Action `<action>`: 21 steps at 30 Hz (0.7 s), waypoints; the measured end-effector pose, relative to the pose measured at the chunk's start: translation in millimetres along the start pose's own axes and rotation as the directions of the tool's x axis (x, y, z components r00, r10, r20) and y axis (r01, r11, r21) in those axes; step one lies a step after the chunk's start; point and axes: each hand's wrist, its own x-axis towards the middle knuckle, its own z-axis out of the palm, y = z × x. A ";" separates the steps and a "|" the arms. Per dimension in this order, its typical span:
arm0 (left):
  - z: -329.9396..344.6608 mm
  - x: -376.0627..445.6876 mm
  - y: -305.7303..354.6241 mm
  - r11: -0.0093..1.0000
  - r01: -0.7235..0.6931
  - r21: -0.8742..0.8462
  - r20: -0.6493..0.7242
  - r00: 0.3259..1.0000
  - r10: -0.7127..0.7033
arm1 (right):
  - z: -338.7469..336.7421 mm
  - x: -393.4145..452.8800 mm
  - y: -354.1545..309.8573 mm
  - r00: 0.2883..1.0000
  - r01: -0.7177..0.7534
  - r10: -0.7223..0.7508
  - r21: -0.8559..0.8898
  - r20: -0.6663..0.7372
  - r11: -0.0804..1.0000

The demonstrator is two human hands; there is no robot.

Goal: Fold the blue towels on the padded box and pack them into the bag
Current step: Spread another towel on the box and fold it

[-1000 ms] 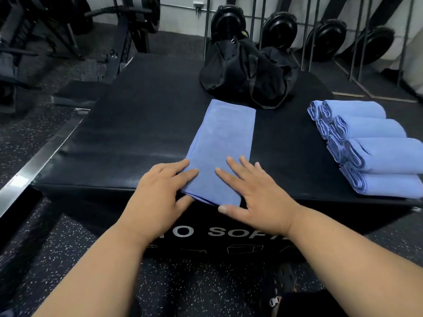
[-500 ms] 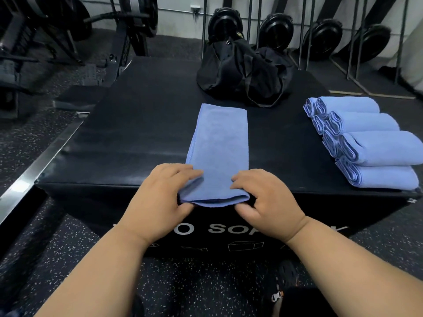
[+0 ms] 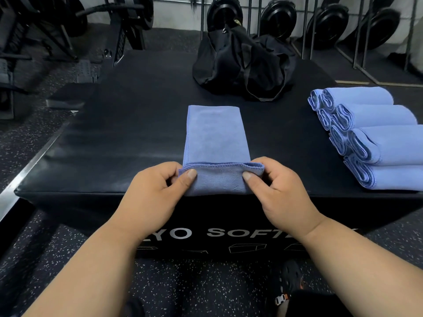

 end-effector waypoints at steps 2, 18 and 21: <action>3.8 3.2 5.3 1.000 0.026 -0.014 -0.023 0.999 -0.027 | 0.8 2.4 0.9 0.998 -0.056 0.056 0.076 -0.005 0.996; 23.7 17.7 21.5 0.966 0.231 0.118 -0.229 0.953 -0.200 | 3.0 27.1 12.8 0.984 -0.173 0.176 -0.130 0.012 0.976; 24.0 19.7 21.9 0.960 0.235 0.153 -0.265 0.945 -0.189 | 2.9 28.7 13.6 0.983 -0.178 0.184 -0.179 0.022 0.968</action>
